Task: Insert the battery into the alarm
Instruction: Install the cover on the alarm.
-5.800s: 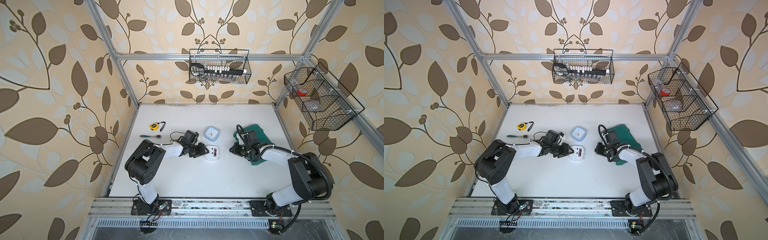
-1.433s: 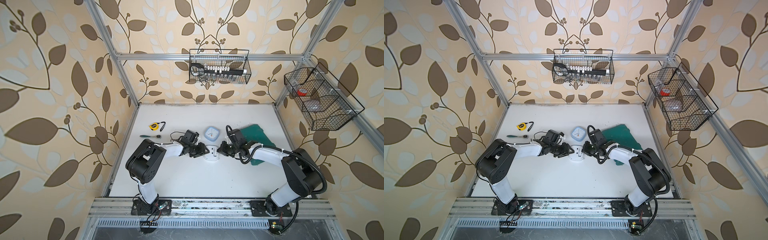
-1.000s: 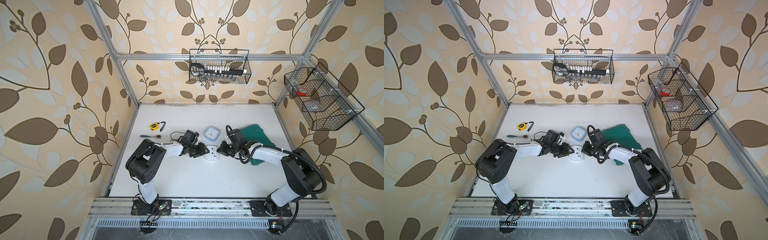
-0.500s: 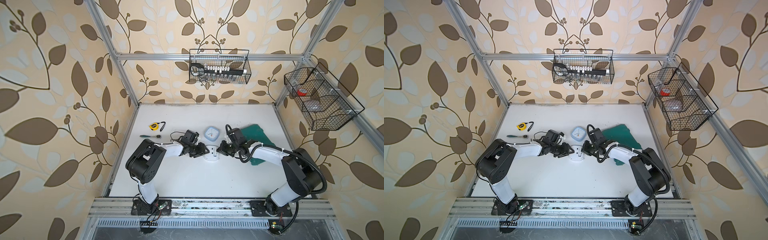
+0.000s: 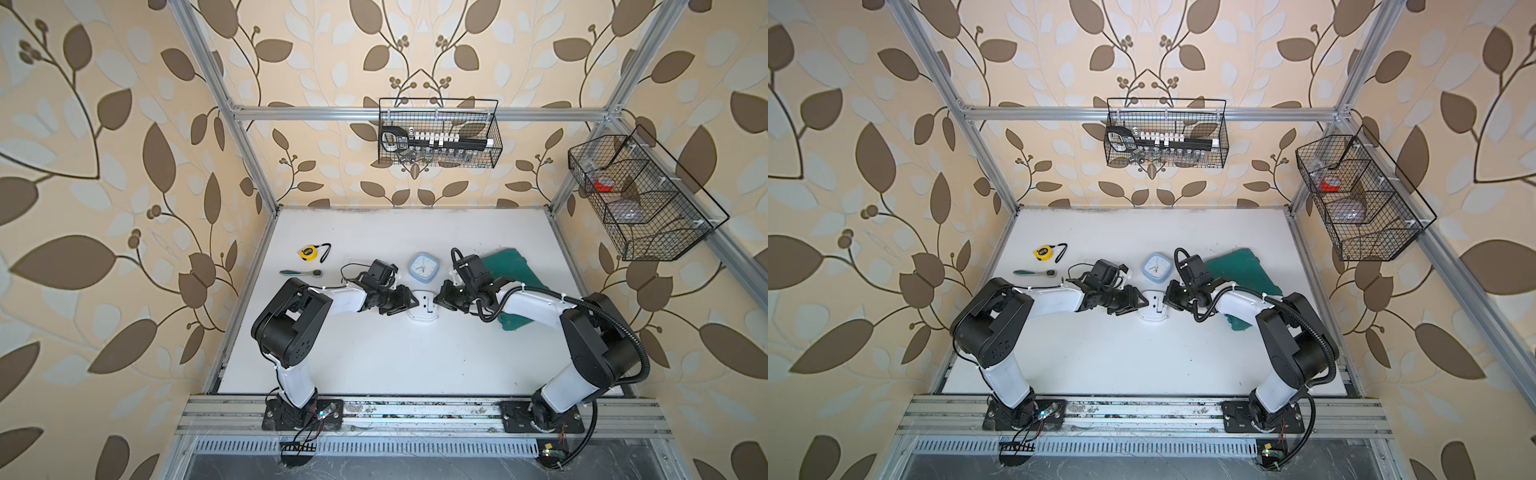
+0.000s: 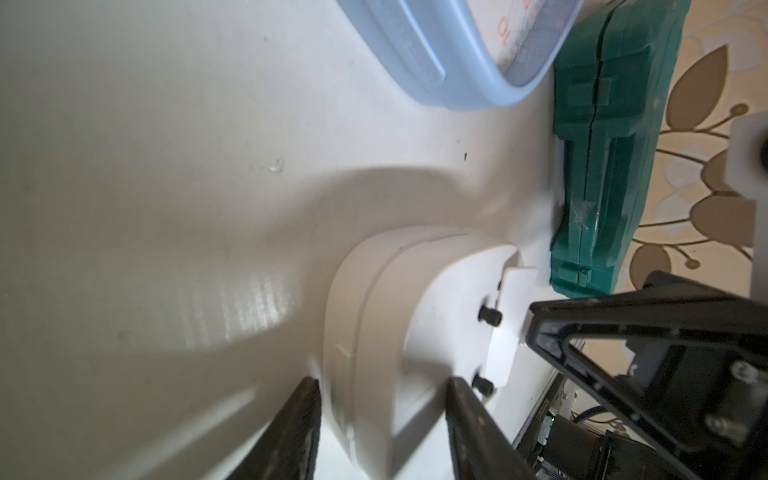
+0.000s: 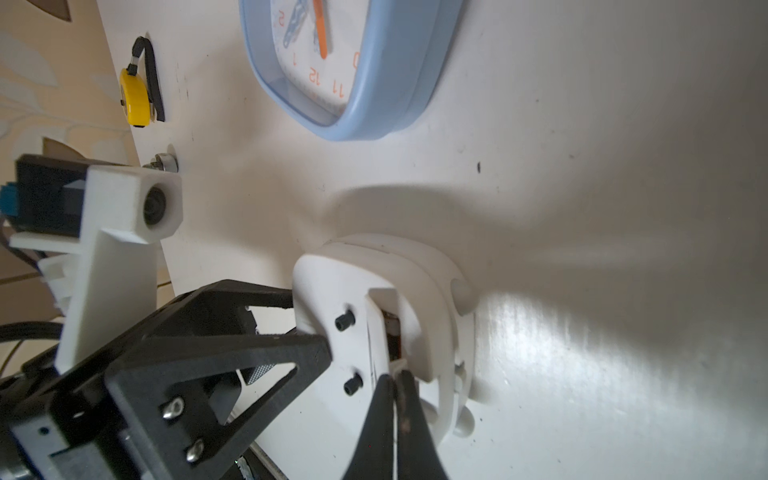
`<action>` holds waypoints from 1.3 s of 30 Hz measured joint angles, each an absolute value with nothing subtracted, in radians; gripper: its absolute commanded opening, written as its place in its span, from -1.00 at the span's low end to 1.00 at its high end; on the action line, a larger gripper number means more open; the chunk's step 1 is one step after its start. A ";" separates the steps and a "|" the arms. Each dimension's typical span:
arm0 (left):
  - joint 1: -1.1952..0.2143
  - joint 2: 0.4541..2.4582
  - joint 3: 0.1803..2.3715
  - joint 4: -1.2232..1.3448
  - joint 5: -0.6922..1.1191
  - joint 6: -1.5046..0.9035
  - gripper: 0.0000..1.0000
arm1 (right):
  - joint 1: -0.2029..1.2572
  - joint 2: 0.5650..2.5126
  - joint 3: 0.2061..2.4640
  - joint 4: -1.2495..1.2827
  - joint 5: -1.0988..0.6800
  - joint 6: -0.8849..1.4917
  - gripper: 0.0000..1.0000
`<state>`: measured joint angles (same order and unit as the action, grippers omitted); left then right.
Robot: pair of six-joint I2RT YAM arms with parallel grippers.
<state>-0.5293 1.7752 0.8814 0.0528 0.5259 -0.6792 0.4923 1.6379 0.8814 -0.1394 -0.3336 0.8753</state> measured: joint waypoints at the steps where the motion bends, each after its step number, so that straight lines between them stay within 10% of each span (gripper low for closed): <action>1: -0.529 1.775 0.881 0.053 0.526 -0.679 -0.01 | 0.492 1.639 0.881 -0.139 -0.334 0.874 -0.85; 39: -0.529 1.775 0.881 0.053 0.526 -0.679 -0.01 | 0.491 1.624 0.925 -0.228 -0.334 0.842 -1.00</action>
